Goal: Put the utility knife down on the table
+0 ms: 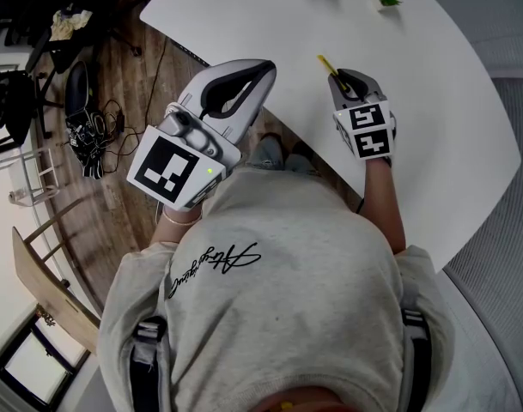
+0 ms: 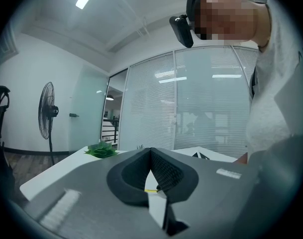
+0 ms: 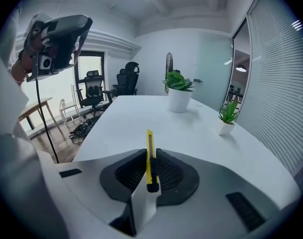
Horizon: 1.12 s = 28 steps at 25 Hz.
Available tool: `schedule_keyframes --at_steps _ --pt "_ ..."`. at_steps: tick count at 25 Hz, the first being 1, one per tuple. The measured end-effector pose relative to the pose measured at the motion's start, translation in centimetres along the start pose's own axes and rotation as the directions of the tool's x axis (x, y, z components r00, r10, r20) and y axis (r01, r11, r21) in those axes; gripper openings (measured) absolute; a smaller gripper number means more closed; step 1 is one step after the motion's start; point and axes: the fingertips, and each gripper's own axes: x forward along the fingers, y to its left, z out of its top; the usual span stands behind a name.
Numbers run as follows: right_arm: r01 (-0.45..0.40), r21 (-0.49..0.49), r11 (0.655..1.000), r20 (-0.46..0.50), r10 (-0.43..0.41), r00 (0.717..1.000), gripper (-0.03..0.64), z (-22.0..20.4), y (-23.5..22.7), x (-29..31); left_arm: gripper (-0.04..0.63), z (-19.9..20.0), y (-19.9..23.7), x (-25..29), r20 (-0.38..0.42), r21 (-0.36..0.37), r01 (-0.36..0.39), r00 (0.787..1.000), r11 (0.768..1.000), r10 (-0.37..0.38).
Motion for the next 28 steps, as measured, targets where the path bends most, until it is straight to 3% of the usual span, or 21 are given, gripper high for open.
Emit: schedule_keyframes --at_steps 28 --pt "-0.024 0.002 1.0 -0.096 0.024 0.995 0.061 -2.5 -0.2 1.9 -0.002 0.0 0.4 -0.1 0.005 0.006 -0.022 1.0 1.0 0.022"
